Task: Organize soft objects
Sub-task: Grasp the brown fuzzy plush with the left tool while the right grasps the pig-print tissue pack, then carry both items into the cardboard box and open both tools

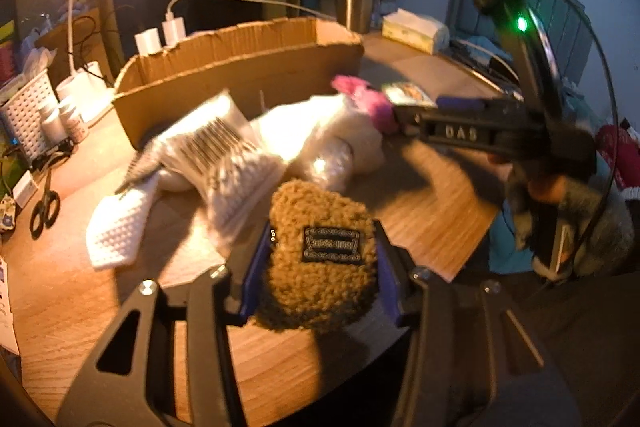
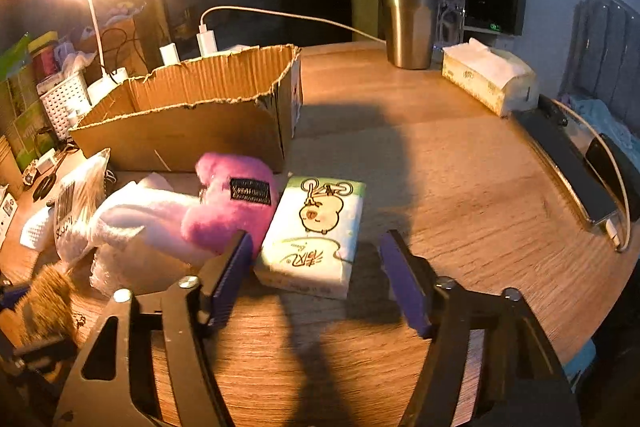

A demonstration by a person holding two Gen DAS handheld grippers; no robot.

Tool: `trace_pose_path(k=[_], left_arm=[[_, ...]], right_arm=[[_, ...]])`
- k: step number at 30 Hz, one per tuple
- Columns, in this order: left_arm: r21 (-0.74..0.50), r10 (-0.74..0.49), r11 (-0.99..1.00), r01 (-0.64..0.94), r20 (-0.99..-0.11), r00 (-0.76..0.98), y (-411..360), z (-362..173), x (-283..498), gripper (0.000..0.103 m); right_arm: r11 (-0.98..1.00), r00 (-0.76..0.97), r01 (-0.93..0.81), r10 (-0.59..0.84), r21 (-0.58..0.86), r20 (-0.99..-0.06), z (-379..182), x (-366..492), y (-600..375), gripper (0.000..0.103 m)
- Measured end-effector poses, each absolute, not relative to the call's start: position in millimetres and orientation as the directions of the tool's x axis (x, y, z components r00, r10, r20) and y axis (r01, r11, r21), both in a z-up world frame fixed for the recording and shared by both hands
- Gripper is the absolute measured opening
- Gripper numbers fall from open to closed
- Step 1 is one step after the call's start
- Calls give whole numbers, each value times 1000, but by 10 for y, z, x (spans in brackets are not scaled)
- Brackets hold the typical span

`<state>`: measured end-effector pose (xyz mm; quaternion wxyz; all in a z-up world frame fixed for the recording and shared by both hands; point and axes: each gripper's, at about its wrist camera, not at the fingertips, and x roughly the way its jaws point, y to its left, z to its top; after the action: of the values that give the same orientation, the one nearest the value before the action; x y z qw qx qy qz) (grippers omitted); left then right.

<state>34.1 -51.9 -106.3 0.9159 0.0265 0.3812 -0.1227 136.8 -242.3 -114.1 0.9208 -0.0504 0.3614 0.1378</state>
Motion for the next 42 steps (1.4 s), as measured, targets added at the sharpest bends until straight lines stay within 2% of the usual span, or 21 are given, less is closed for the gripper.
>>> trace_pose_path(k=[2, 7, 23, 42], left_arm=[[-51, -200, 972, 230, -695, 691, -469, -1031, 342, 48], [-73, -191, 979, 192, -665, 722, -324, -934, 342, 48], [-88, -124, 992, 89, -579, 806, 13, -653, 519, 48], [-65, -90, 996, 67, -496, 864, 136, -418, 823, 48]], right_arm=[[956, 688, -293, 221, 15, -691, -1166, 1372, -2434, 51], [949, 685, -313, 244, 25, -686, -1148, 1329, -2447, 50], [930, 774, -368, 311, 9, -551, -668, 1123, -2398, 50], [911, 799, -412, 362, 2, -480, -445, 1313, -2165, 50]])
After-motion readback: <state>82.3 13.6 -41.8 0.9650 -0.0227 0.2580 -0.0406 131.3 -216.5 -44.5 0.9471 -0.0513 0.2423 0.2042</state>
